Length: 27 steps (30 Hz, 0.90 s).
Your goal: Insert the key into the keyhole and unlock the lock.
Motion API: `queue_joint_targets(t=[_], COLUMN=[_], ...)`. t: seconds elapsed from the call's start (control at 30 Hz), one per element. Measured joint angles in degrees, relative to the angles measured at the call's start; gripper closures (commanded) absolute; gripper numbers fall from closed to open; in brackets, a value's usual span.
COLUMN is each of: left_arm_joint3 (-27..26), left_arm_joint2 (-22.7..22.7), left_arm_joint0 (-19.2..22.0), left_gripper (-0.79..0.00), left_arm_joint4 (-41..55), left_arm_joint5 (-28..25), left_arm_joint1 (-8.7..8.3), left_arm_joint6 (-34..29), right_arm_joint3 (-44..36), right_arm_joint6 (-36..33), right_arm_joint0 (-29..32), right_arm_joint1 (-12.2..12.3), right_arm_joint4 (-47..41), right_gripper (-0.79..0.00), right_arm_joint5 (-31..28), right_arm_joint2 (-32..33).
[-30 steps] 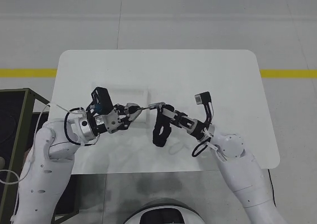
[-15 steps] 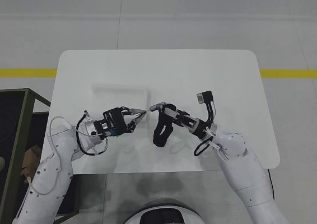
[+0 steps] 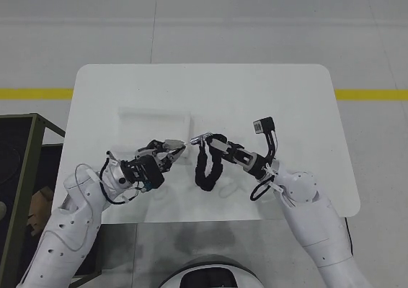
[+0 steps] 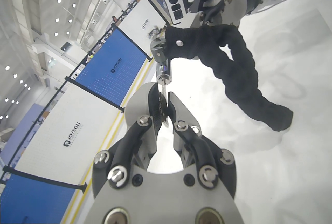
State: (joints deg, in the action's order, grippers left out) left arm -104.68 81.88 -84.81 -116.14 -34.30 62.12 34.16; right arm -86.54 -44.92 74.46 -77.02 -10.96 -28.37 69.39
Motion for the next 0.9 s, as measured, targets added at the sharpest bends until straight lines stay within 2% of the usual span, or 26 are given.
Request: queue_joint_targets(t=[0.13, 0.23, 0.33, 0.4, 0.5, 0.57, 0.7, 0.8, 0.9], left_arm_joint3=[1.0, 3.4, 5.0, 3.7, 2.1, 2.2, 2.2, 2.2, 2.2], left_arm_joint2=[1.1, 2.6, 2.9, 2.6, 2.8, 2.8, 2.8, 2.8, 2.8], left_arm_joint0=[-0.4, -1.6, -3.1, -3.8, -4.0, -4.0, -4.0, -4.0, -4.0], left_gripper=[-0.785, -0.785, -0.785, -0.785, -0.785, -0.785, -0.785, -0.785, -0.785], left_arm_joint4=[8.5, 22.3, 45.2, 60.3, 72.8, 74.4, 69.1, 69.2, 69.2], left_arm_joint5=[-2.7, -4.2, -5.6, -5.4, -5.2, -5.2, -5.3, -5.3, -5.3], left_arm_joint1=[0.21, 0.84, 1.59, 1.63, 1.4, 1.4, 1.41, 1.41, 1.41], left_arm_joint6=[-2.7, -7.8, -17.7, -26.7, -36.0, -36.2, -33.7, -33.8, -33.8], right_arm_joint3=[-0.2, -1.5, -6.2, -11.4, -19.0, -22.8, -27.7, -28.3, -26.7], right_arm_joint6=[1.2, 5.3, 7.8, 7.9, 7.0, 6.8, 11.3, 16.0, 18.7], right_arm_joint0=[0.4, 1.3, 2.7, 4.1, 5.8, 6.2, 6.7, 6.8, 7.3], right_arm_joint1=[0.1, 1.0, 2.2, 3.1, 4.1, 4.6, 5.3, 5.7, 5.7], right_arm_joint4=[0.5, 9.1, 24.5, 38.2, 56.8, 68.0, 92.6, 109.1, 121.5], right_gripper=[0.0, 0.0, 0.0, 0.0, 0.0, 0.0, 0.0, 0.0, 0.0], right_arm_joint5=[0.6, 2.0, 4.0, 5.4, 6.0, 5.0, 4.1, 5.2, 9.1], right_arm_joint2=[0.6, 3.8, 7.3, 9.2, 10.0, 9.4, 5.5, 1.9, -1.1])
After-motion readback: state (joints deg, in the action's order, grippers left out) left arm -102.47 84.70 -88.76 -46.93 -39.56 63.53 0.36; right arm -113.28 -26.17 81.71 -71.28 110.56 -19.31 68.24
